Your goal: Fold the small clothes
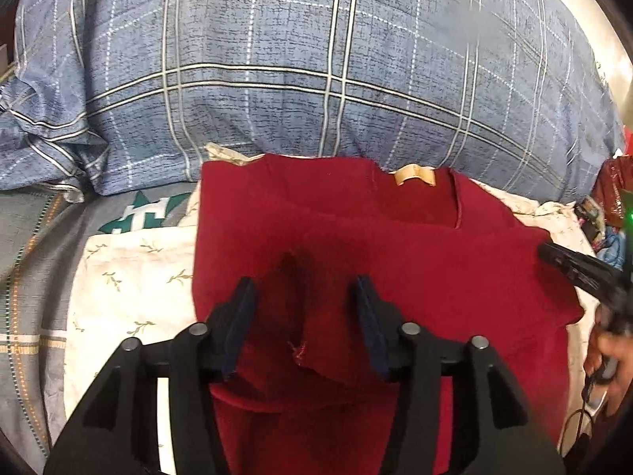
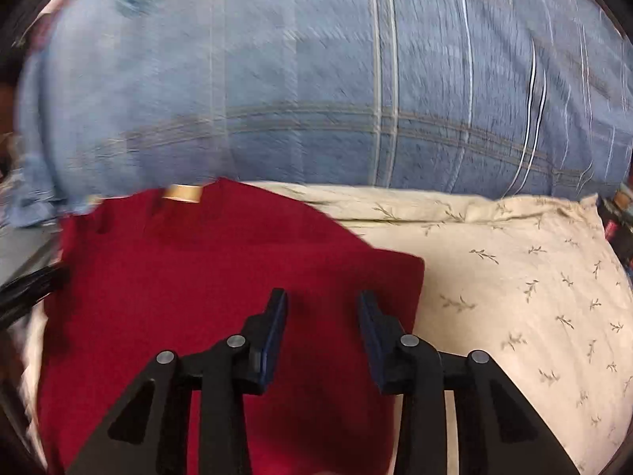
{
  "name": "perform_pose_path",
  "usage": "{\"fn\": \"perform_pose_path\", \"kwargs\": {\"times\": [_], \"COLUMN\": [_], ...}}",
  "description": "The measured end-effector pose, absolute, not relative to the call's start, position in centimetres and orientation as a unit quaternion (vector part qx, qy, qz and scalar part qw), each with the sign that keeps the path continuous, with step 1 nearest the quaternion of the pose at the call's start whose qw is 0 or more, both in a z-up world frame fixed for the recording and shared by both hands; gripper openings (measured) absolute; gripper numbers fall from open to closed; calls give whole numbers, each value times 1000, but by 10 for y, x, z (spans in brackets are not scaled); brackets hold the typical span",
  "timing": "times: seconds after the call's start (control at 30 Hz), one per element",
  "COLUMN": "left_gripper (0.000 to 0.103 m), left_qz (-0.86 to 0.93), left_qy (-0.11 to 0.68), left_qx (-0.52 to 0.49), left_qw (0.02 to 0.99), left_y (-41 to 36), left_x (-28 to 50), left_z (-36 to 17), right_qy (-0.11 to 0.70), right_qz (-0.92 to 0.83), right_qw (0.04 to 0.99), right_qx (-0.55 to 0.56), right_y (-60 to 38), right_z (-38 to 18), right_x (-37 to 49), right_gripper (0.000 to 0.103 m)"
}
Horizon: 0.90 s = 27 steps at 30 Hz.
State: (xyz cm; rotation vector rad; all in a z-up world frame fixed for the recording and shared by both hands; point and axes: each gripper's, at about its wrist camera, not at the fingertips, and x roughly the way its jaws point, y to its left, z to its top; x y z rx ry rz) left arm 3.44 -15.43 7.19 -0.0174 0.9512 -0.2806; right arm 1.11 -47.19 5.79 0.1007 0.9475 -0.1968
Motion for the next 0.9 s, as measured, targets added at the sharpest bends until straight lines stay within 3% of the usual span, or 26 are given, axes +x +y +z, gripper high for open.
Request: {"fn": "perform_pose_path", "kwargs": {"times": [0.23,0.5,0.9], "left_gripper": [58,58,58], "left_qz": [-124,-117,-103], "left_qy": [448,449,437], "left_qx": [6,-3,4], "left_qw": [885,886,894], "left_y": [-155,-154,-141], "left_x": [31,30,11], "left_z": [66,66,87], "right_qy": [434,448,430], "right_qz": [-82,-80,-70], "right_qw": [896,890,897], "right_qx": [54,26,71], "right_y": [-463,-443,-442], "right_z": [81,53,85], "right_x": [-16,-54,-78], "right_gripper": [37,36,37]}}
